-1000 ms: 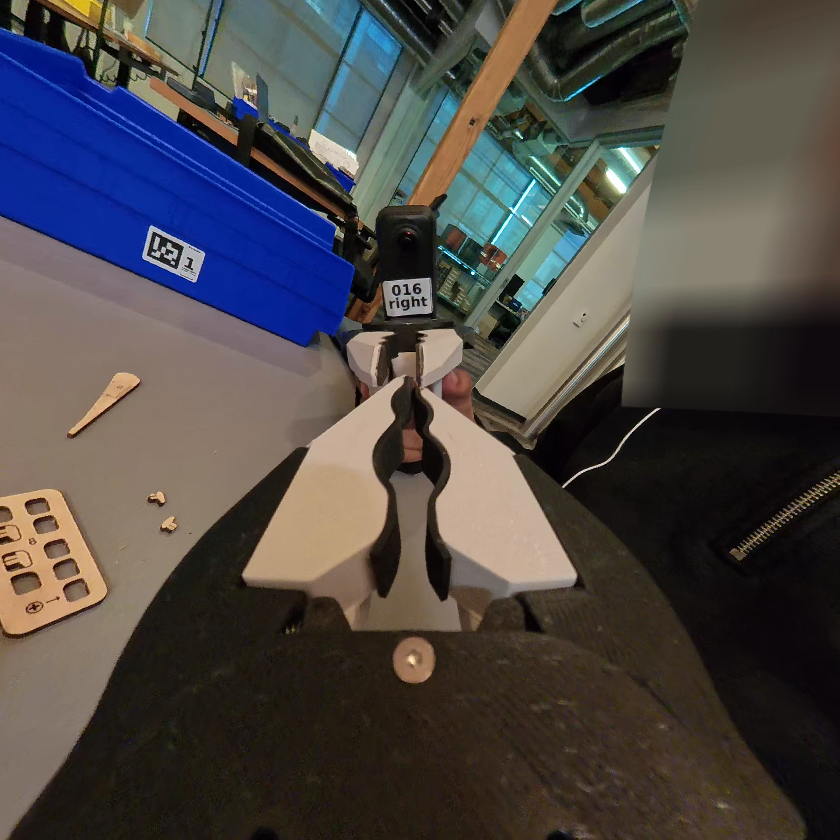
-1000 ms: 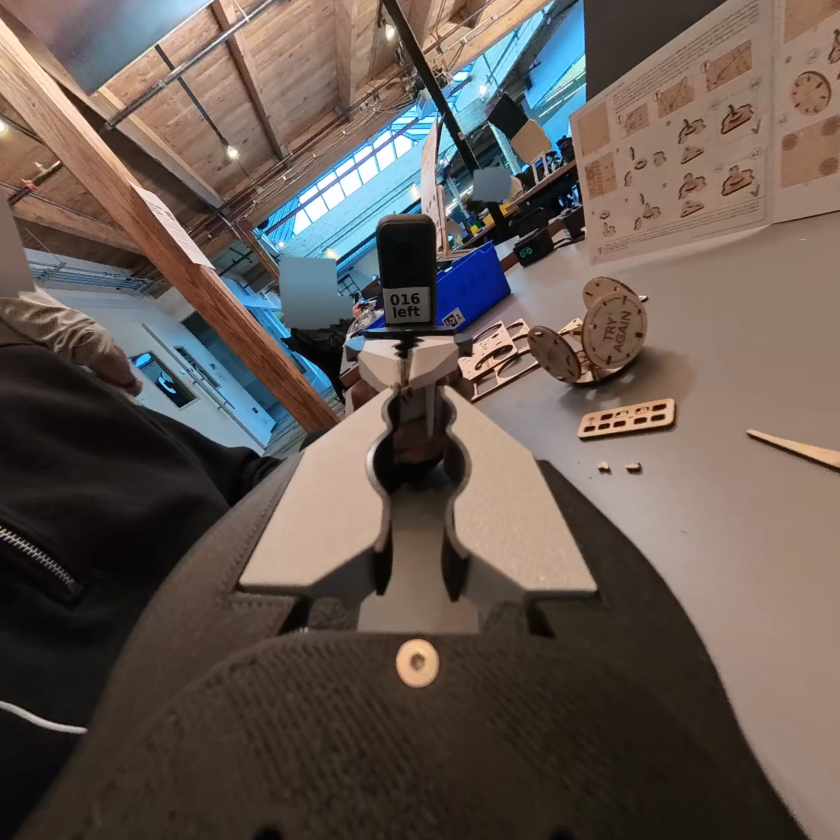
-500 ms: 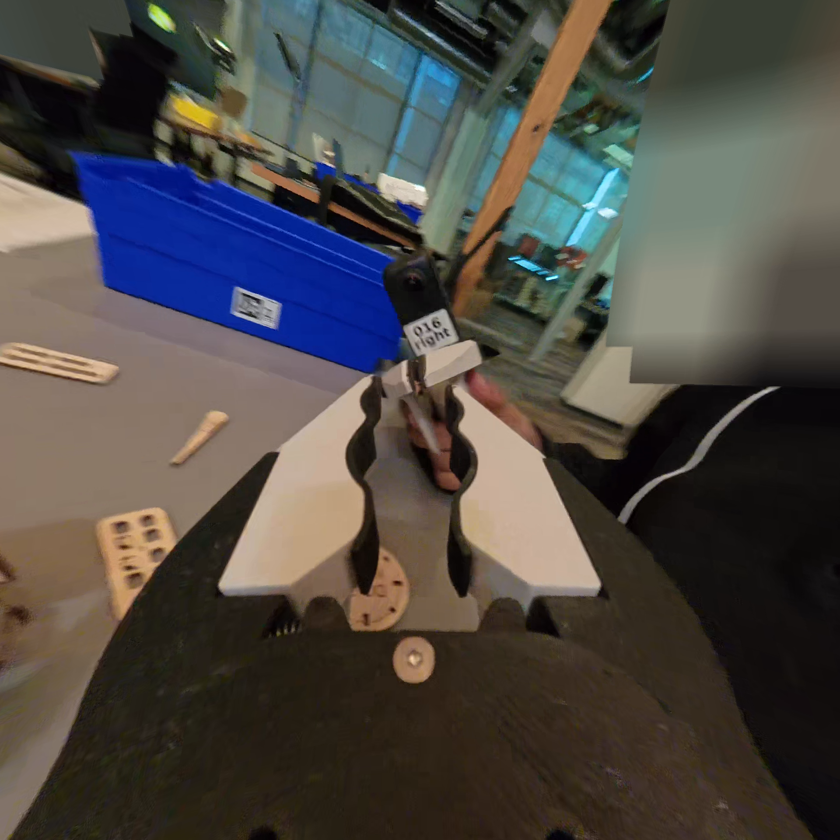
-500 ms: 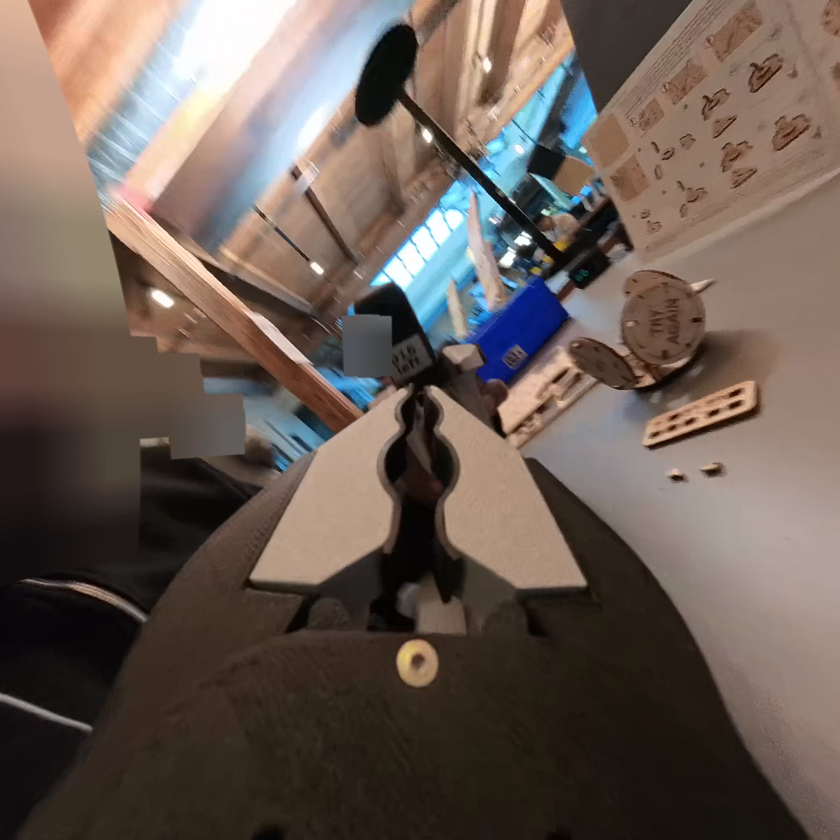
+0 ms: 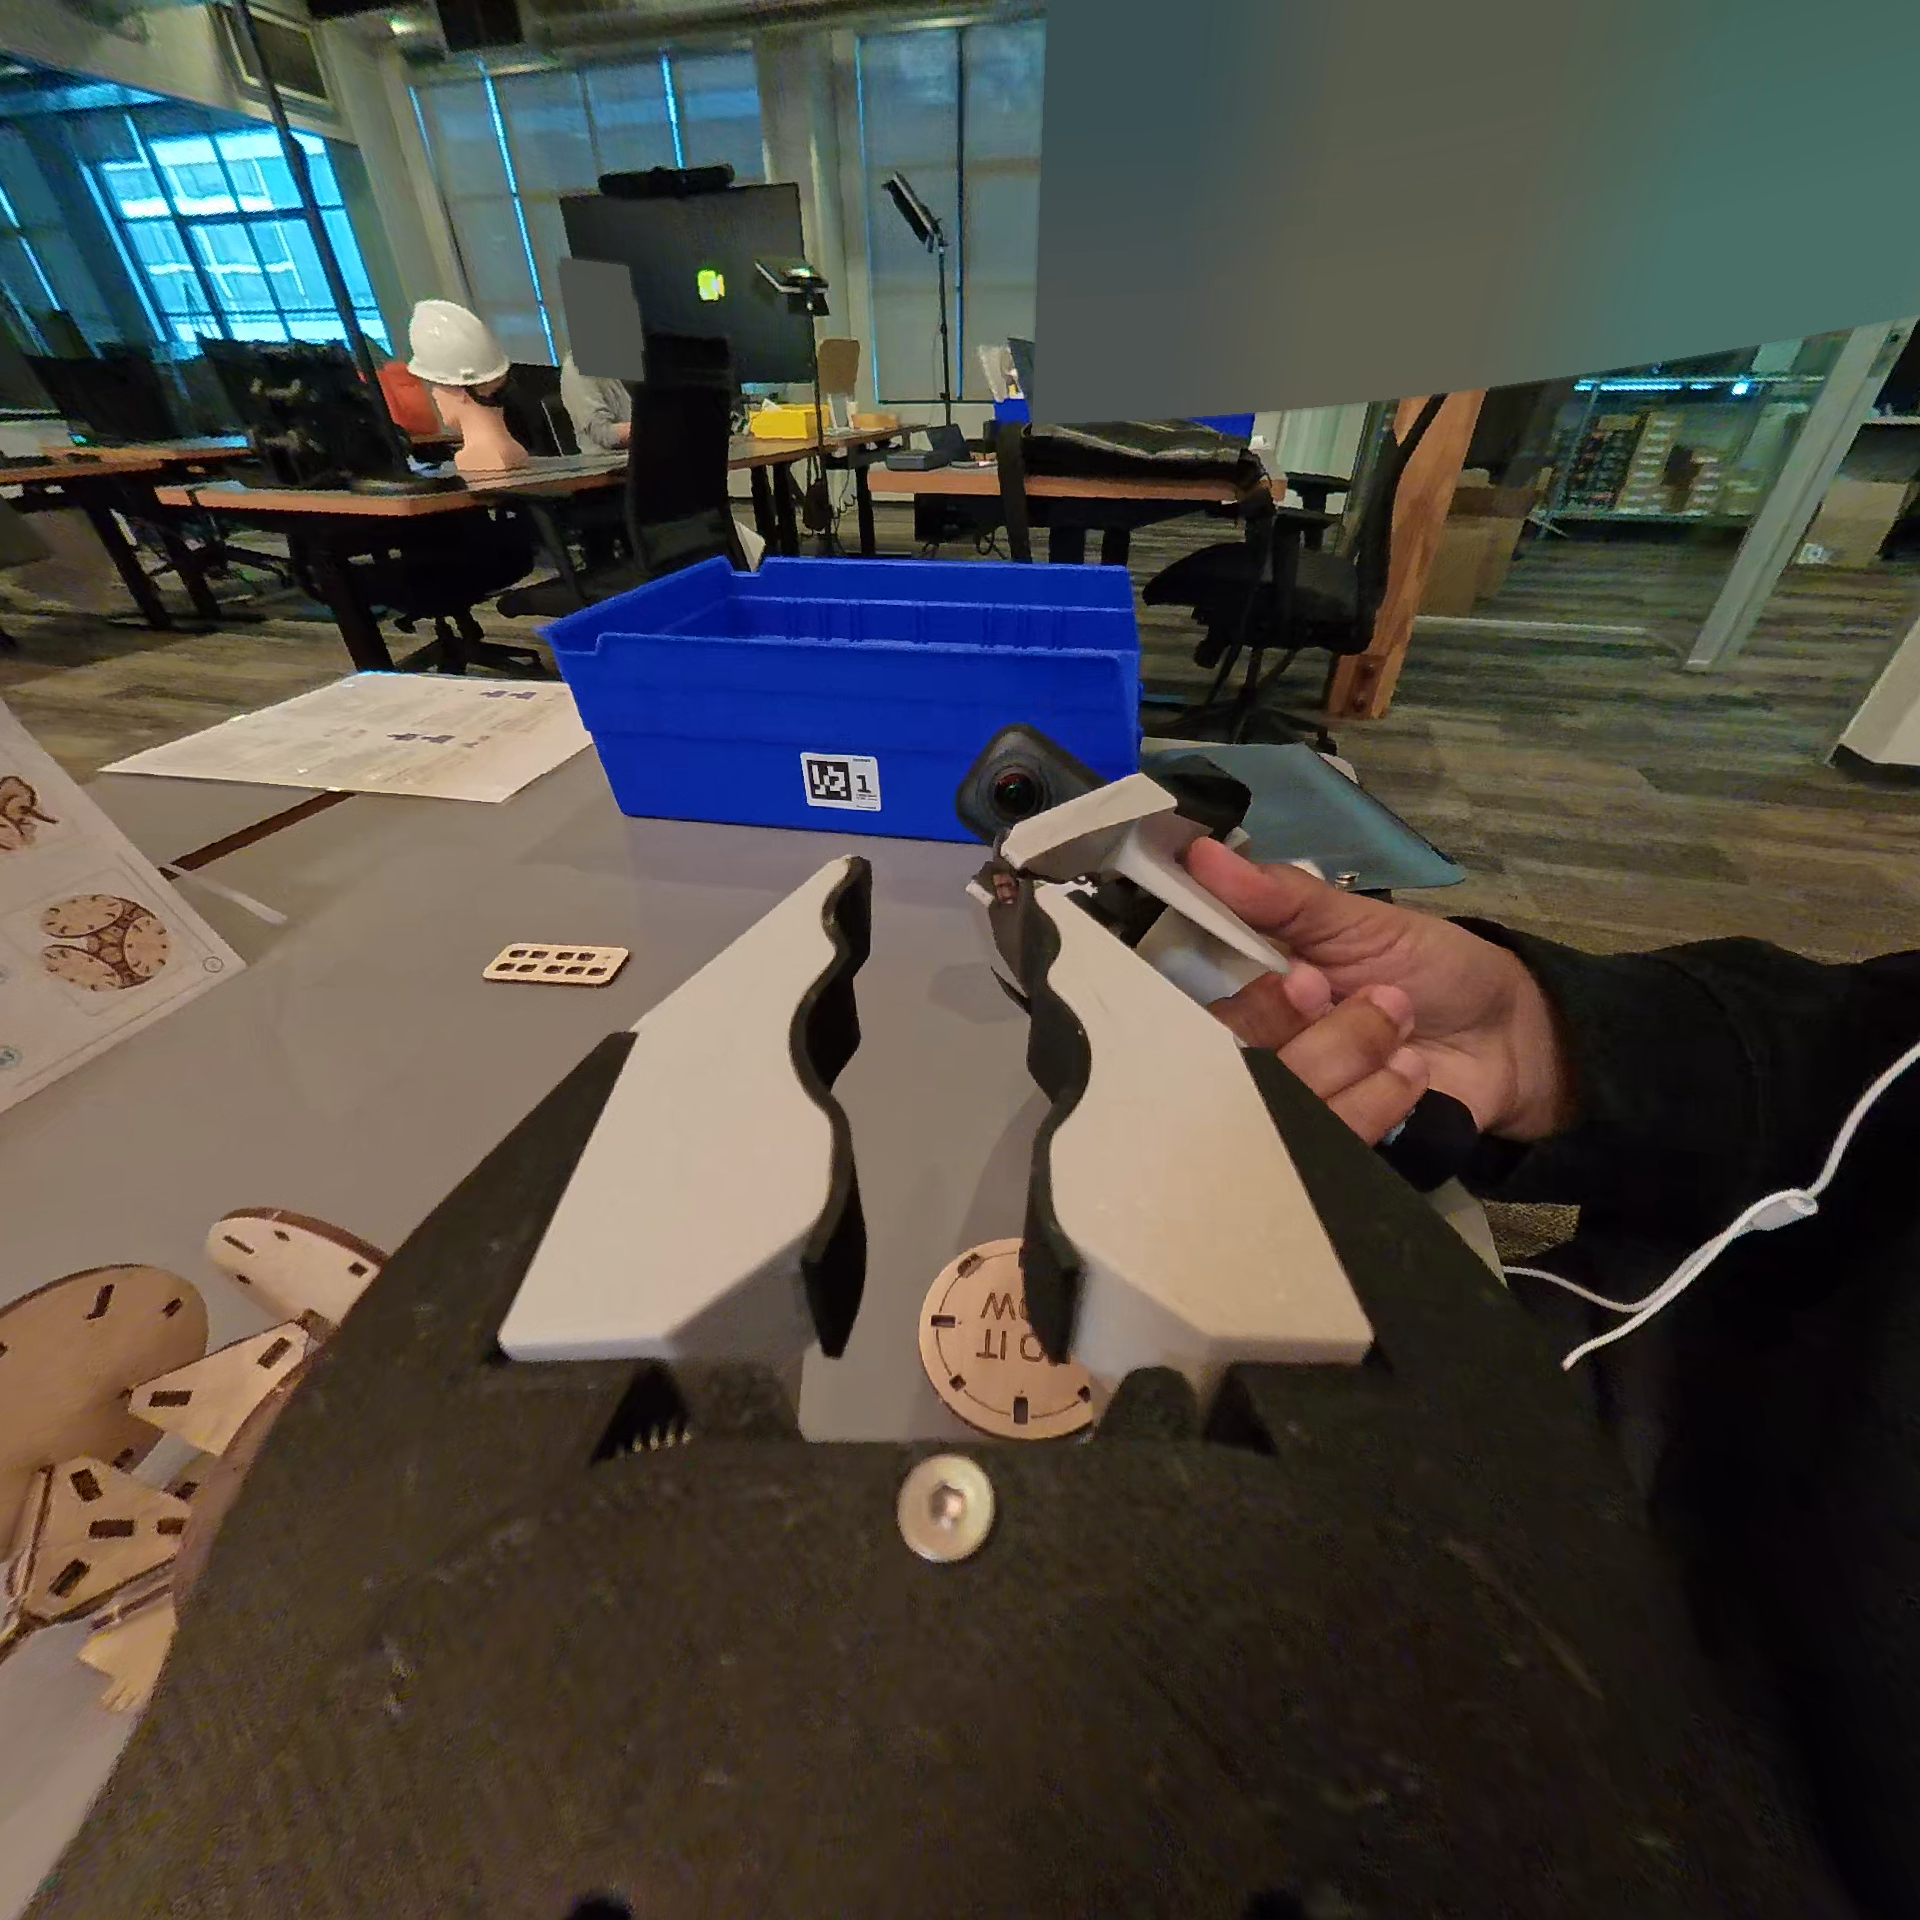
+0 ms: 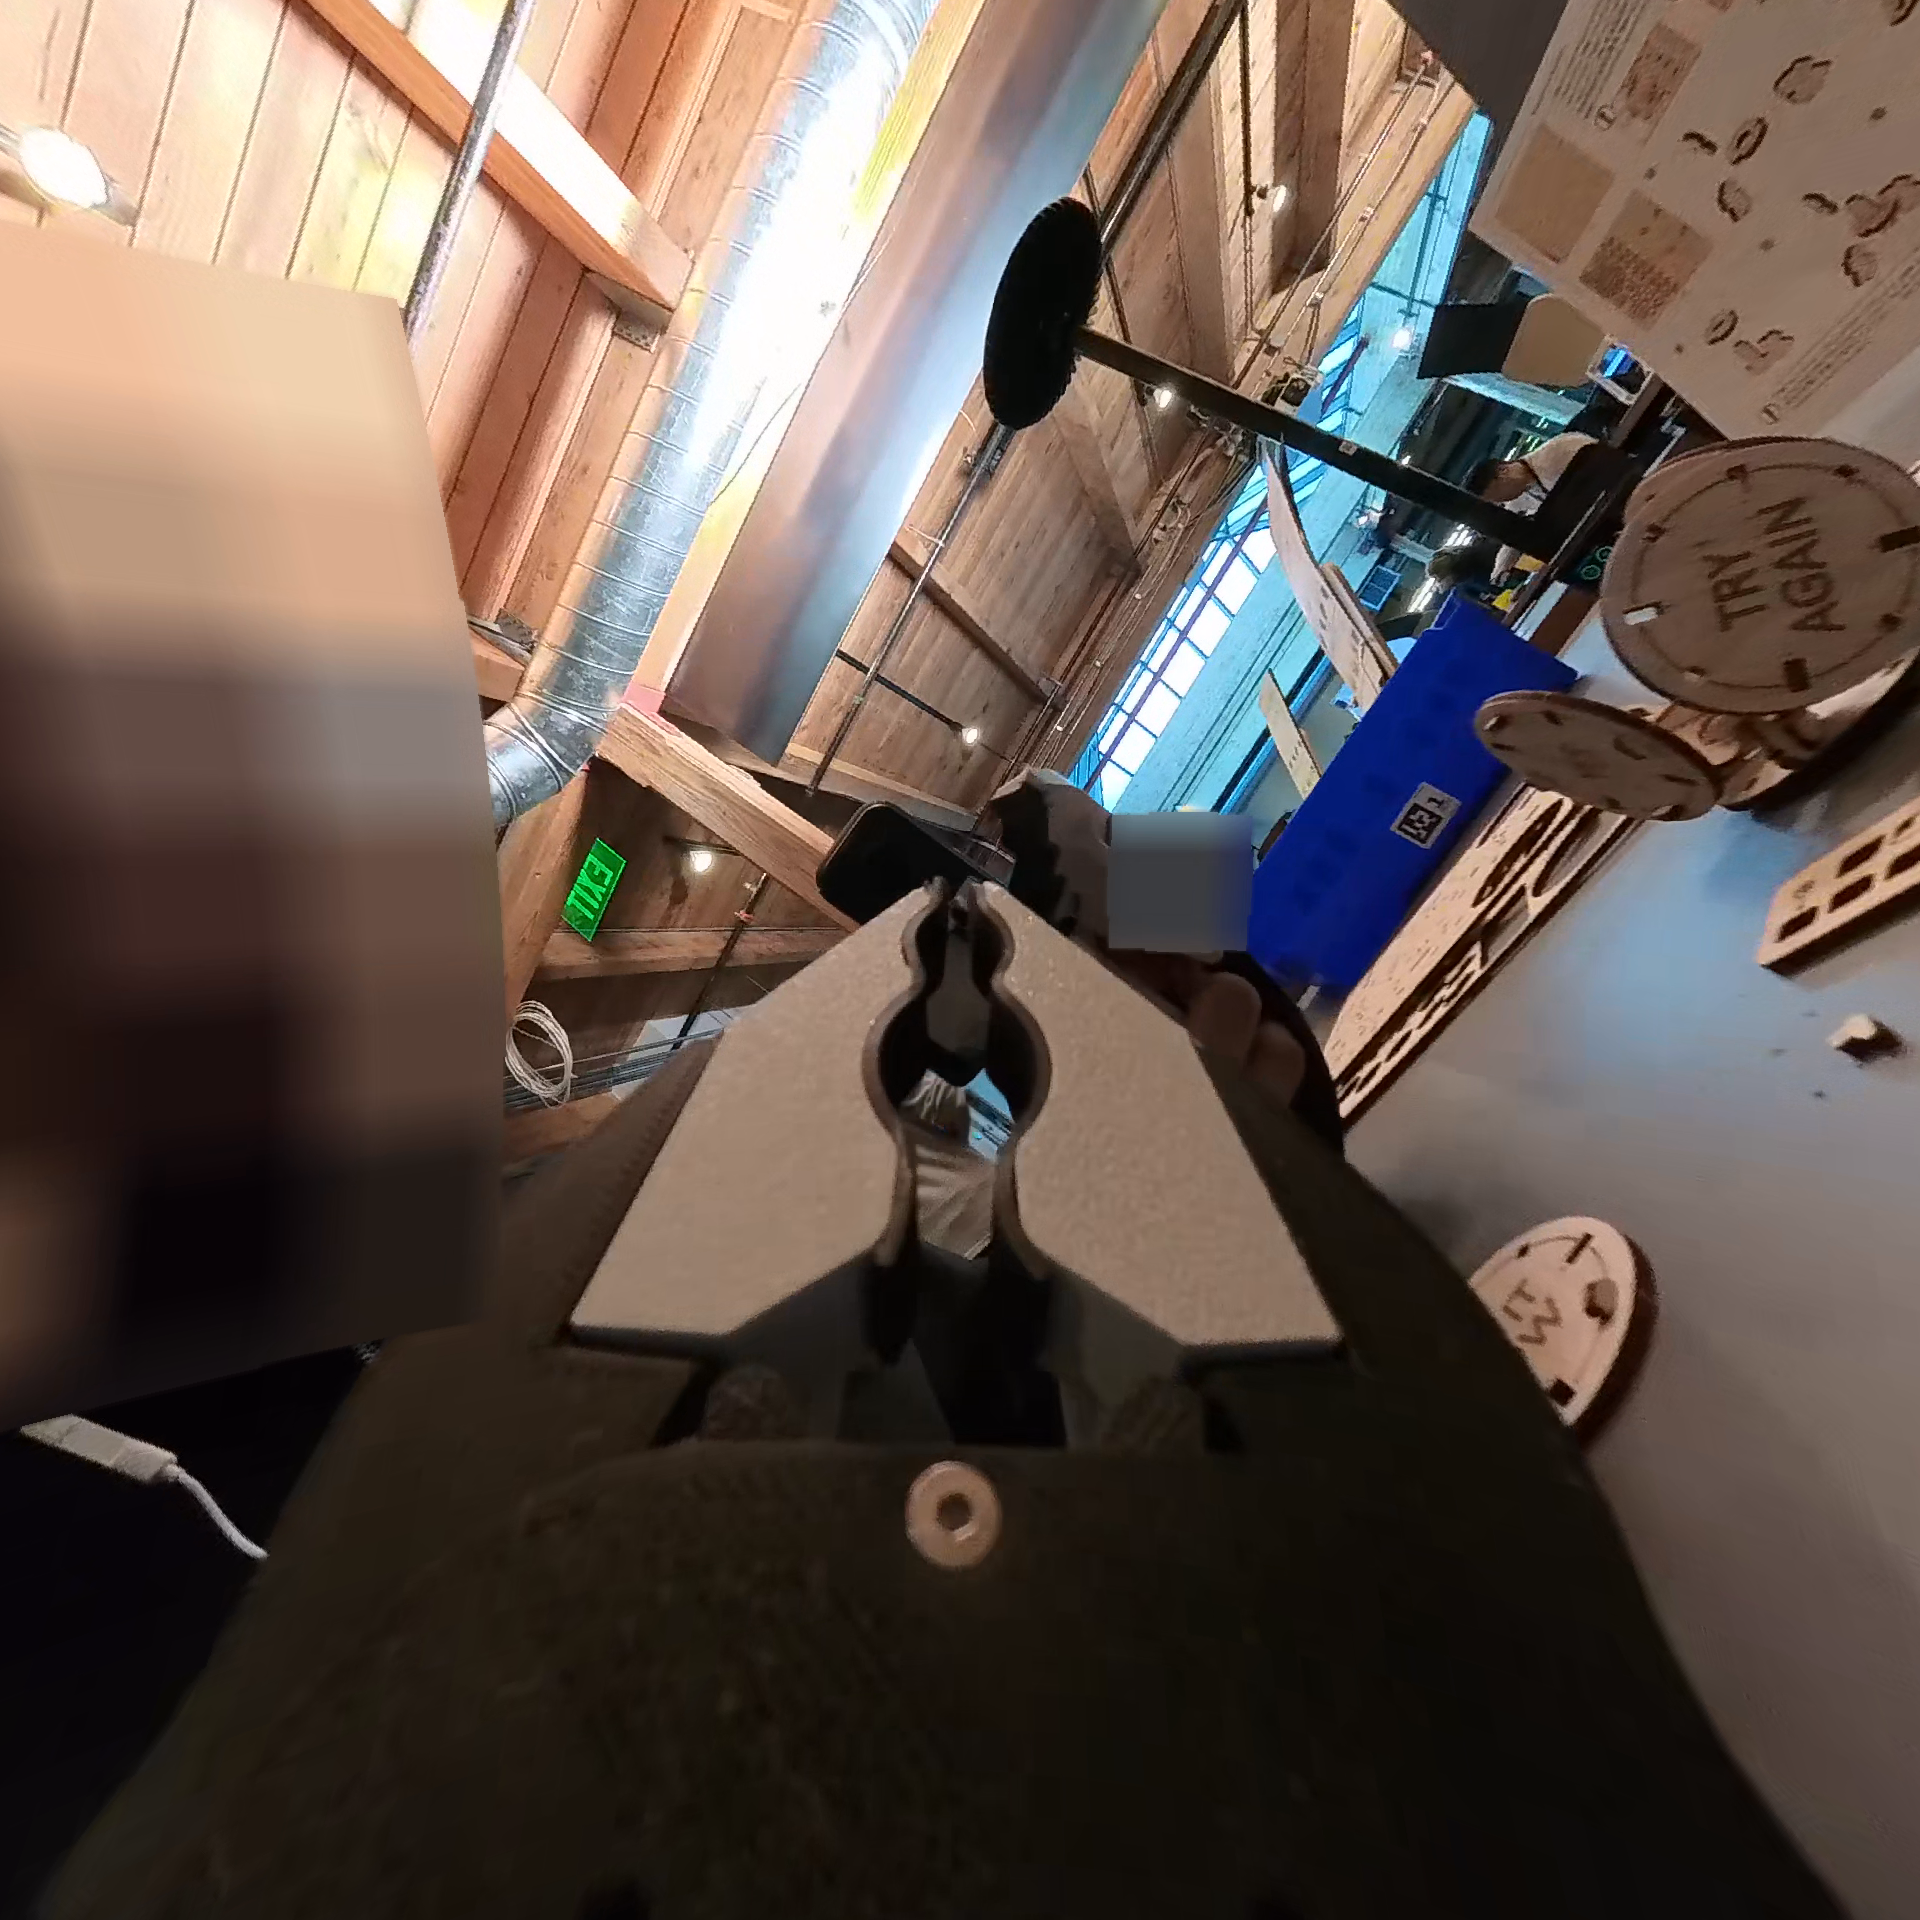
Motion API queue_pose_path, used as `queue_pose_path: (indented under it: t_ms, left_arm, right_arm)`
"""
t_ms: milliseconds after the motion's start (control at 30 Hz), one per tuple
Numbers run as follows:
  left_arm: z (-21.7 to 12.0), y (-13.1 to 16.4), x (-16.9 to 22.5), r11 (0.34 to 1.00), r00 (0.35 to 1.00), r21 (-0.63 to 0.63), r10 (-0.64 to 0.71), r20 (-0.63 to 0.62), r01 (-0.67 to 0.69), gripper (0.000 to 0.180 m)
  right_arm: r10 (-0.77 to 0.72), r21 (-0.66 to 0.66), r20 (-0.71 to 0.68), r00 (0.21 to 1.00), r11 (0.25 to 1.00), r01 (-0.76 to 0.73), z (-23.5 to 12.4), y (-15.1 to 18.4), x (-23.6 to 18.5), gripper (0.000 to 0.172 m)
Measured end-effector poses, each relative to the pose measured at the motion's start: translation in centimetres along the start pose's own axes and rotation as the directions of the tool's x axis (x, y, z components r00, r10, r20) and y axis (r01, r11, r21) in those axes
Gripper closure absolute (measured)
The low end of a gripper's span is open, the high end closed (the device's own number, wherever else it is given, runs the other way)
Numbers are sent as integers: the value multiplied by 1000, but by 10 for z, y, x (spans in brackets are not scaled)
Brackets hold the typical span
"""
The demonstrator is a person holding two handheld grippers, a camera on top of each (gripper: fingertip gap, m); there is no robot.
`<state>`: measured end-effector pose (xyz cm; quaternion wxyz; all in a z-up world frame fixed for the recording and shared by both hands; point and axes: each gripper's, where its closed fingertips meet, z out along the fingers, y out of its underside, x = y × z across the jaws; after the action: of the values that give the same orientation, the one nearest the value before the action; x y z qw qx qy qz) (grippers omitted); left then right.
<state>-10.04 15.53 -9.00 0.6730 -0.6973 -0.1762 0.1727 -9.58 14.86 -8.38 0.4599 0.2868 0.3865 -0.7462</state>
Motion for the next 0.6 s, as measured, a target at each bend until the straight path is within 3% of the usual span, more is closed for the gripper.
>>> queue_pose_path:
  t_ms: [233,367,600]
  left_arm:
    - [-2,-3,4,998,998,6,57,9,-57,165]
    - [-6,-9,5,991,991,34,129,44,-130,180]
    - [-5,-4,10,993,993,16,115,-16,-115,170]
  right_arm:
    - [5,-1,10,1000,1000,-5,-1,0,-1,172]
    - [33,19,27,999,999,-33,-3,-4,-2,172]
    - [42,9,26,999,999,-42,-3,-3,-2,172]
